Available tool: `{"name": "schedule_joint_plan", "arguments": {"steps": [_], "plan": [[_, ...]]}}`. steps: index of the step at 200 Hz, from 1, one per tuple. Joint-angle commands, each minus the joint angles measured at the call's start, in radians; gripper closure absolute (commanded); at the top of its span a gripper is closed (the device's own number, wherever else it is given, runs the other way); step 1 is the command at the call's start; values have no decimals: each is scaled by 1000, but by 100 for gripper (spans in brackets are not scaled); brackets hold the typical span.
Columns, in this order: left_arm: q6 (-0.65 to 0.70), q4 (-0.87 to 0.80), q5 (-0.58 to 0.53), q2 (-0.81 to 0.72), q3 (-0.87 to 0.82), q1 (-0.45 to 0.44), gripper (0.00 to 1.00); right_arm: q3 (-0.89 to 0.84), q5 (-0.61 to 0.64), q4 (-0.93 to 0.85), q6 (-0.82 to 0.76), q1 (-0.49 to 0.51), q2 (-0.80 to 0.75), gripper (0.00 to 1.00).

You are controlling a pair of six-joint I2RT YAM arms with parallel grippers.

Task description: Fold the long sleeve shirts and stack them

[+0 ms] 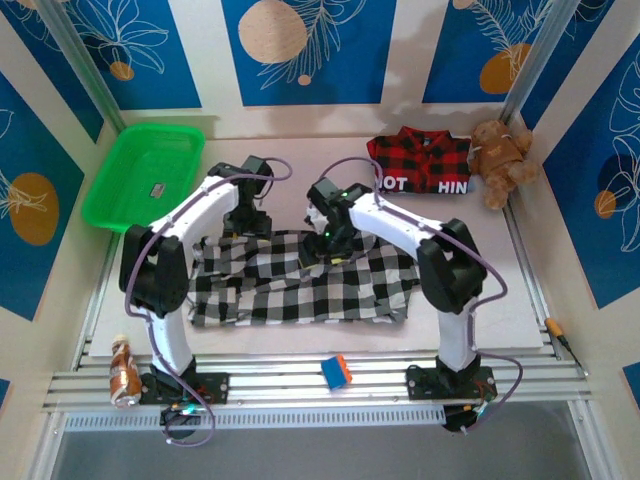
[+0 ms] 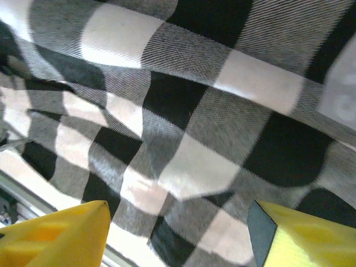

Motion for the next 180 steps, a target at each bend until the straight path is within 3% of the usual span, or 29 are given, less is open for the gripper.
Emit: {"name": "schedule_joint_plan", "arguments": {"steps": [1, 34, 73, 85, 100, 137, 156, 180], "plan": [[-47, 78, 76, 53, -57, 20, 34, 24, 68, -24, 42, 27, 46, 33], [-9, 123, -3, 103, -96, 63, 35, 26, 221, -12, 7, 77, 96, 40], [71, 149, -112, 147, -135, 103, 35, -47, 314, -39, 11, 111, 80, 81], [89, 161, -138, 147, -149, 110, 35, -83, 319, -39, 11, 114, 59, 89], [107, 174, -162, 146, -164, 114, 35, -123, 320, -35, 9, 115, 27, 92], [127, 188, -182, 159, -187, 120, 35, -181, 278, -28, -17, 126, -8, 88], [141, 193, -136, 141, -180, 118, 35, -180, 243, -29, -1, 125, 8, 76], [143, 186, -58, 52, -166, 111, 31, -172, 208, -16, 28, 110, -41, 49]]}}
